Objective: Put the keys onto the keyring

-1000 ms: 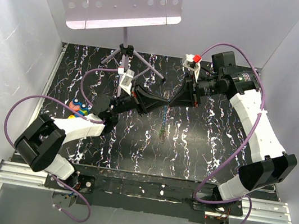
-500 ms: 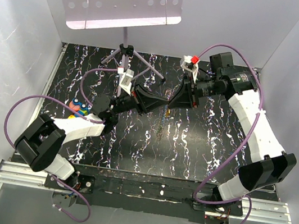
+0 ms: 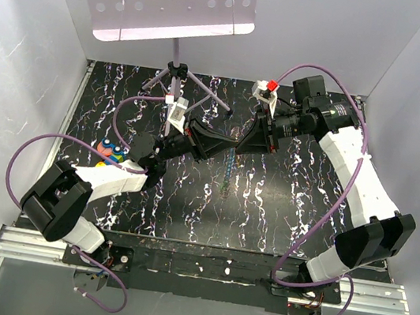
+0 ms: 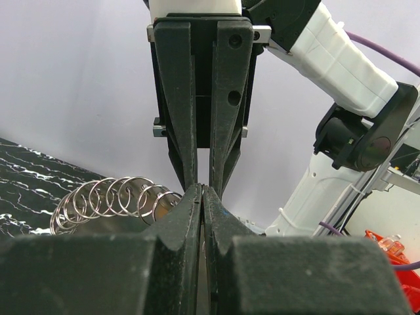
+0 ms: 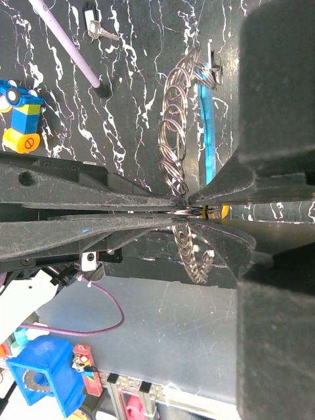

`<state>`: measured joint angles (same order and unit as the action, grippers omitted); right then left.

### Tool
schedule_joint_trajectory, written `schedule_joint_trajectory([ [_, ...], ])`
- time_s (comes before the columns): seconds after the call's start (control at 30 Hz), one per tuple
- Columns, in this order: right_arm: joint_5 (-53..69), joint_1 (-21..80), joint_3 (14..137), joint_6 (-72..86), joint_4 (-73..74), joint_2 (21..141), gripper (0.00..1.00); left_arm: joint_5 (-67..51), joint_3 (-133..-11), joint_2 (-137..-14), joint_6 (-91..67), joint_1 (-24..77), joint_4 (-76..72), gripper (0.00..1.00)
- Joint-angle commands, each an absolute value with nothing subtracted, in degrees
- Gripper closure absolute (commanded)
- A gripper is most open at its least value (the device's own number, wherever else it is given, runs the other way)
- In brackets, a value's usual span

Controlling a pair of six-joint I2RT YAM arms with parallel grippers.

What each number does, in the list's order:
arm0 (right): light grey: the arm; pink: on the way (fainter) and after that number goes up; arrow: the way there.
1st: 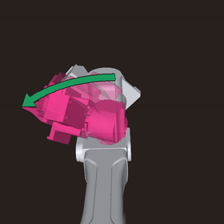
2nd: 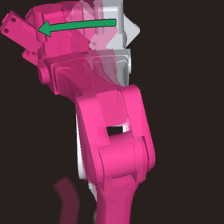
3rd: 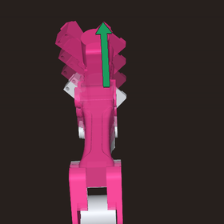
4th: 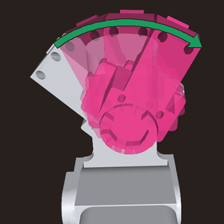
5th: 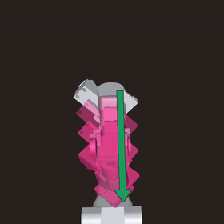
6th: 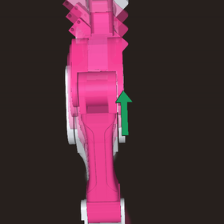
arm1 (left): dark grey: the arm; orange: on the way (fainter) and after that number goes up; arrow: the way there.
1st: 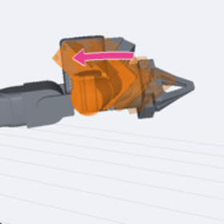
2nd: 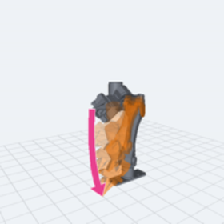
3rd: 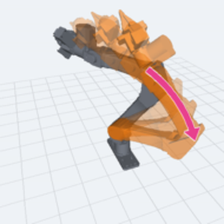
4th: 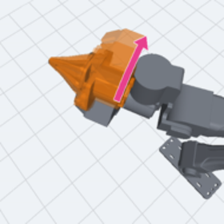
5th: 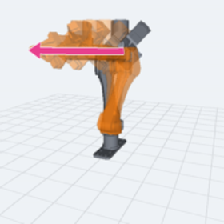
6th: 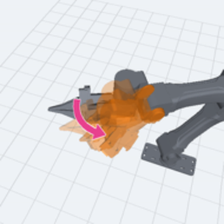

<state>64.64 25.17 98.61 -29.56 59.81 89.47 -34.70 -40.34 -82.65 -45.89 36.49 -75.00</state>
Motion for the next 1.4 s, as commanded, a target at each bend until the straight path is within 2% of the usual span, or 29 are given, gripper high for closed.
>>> schedule_joint_trajectory([
  [0.0,65.6,25.5,98.5,-29.0,59.1,88.5,0.84,-33.0,-41.7,-79.9,-45.7,36.2,-88.2,1.0],
  [0.27,67.3,25.5,99.2,-28.7,59.0,88.9,0.87,-33.3,-41.9,-80.1,-46.1,36.3,-88.2,1.0],
  [0.4,68.1,25.5,99.1,-28.7,59.1,88.9,0.99,-33.2,-41.9,-80.2,-46.3,36.2,-88.2,1.0],
  [0.73,65.7,25.4,97.8,-29.4,60.3,87.6,0.99,-35.3,-42.6,-80.0,-48.8,35.9,-84.2,1.0],
  [0.8,65.7,25.4,96.9,-30.1,61.0,87.2,0.99,-37.0,-42.8,-79.6,-50.0,35.3,-83.0,0.93],
  [1.03,66.3,25.3,93.6,-33.2,63.4,86.0,0.99,-45.7,-44.1,-73.5,-50.7,32.1,-69.0,0.55],
  [1.1,66.7,25.3,92.4,-34.4,64.3,85.9,0.99,-48.7,-46.0,-70.6,-46.6,31.5,-59.4,0.45],
  [1.2,66.3,25.4,91.3,-38.1,67.5,86.3,0.99,-51.9,-51.1,-66.7,-36.2,30.9,-35.8,0.35],
  [1.37,65.1,25.4,92.8,-43.2,74.5,89.8,0.99,-60.1,-61.2,-69.2,-24.0,30.4,-4.4,0.3],
])
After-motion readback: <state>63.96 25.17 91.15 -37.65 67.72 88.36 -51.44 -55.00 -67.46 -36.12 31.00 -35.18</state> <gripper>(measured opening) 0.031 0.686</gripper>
